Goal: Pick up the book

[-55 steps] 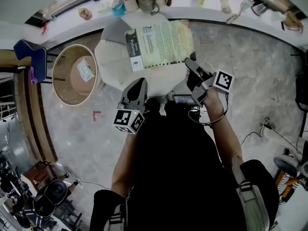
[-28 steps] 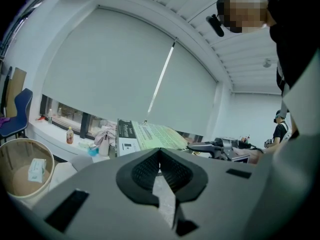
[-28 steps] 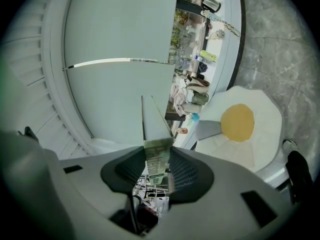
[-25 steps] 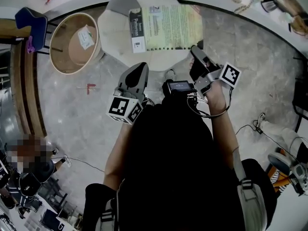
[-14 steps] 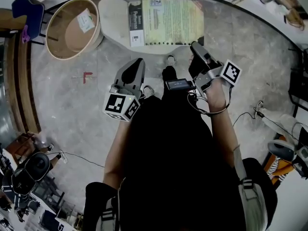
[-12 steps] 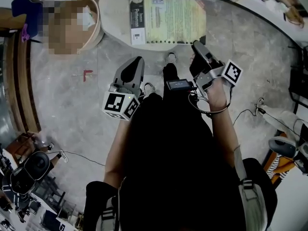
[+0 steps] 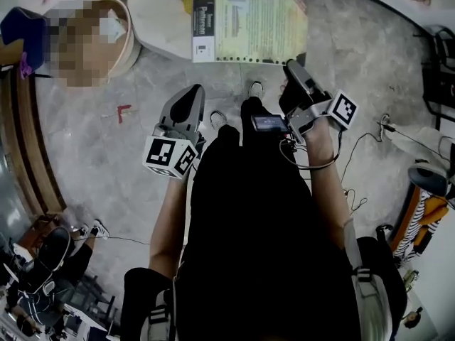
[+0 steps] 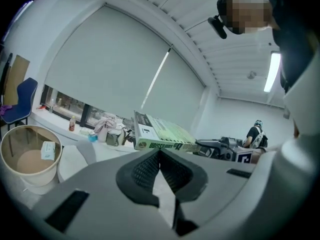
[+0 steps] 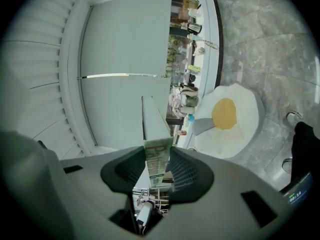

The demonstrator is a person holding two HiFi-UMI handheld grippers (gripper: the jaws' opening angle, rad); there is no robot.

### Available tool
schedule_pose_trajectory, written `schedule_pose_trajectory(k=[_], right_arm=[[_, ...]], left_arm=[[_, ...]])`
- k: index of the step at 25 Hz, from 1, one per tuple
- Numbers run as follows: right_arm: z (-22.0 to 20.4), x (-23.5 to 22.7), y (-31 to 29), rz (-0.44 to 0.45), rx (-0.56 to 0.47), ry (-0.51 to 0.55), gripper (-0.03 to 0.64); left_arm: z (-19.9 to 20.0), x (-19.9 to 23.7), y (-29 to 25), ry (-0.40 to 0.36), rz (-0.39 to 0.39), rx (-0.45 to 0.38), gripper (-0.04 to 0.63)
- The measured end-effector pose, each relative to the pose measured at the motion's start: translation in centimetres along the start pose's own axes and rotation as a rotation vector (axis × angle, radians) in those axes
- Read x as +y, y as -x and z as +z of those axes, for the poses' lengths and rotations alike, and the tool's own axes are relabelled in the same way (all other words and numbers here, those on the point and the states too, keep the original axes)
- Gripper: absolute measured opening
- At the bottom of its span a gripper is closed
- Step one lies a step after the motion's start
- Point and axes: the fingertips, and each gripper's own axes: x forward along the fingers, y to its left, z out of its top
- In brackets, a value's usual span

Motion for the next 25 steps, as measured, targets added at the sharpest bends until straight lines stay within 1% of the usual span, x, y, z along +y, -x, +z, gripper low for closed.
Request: schedule_pose_trajectory(k=[5, 7, 11, 15, 19, 23, 25], right_arm=[[-0.2, 0.1, -0.1, -0.004, -0.016, 0.015, 0.163], [0.1, 0.2, 0.4, -0.011, -0.013, 0.025, 0.163], [1.6, 0.4, 3.0, -0.017, 0.006, 0.041, 0.163], [2.2, 0.8, 3.4, -0.013, 0.021, 0.030, 0.163], [3.4, -0.1, 5.3, -0.001, 0.043, 0.021, 0.163], [4.4, -0.7, 5.5, -0.001, 0.058, 0.020, 0.163], [5.0, -0.8, 6.2, 0.004, 0.060, 0.020, 0.163]], left_arm=[[0.8, 1.0, 0.1, 0.000, -0.006, -0.011, 0.014], [1.3, 0.6, -0.2, -0.003, -0.005, -0.021, 0.014], [1.6, -2.8, -1.4, -0.014, -0.003, -0.033, 0.014], [2.4, -4.5, -2.5, -0.020, -0.011, -0.036, 0.014], [1.0, -7.6, -3.9, -0.038, -0.014, -0.022, 0.014], [0.6, -8.3, -5.1, -0.045, -0.011, -0.016, 0.014], [0.5, -9.3, -5.6, -0.051, -0.012, -0.014, 0.014]])
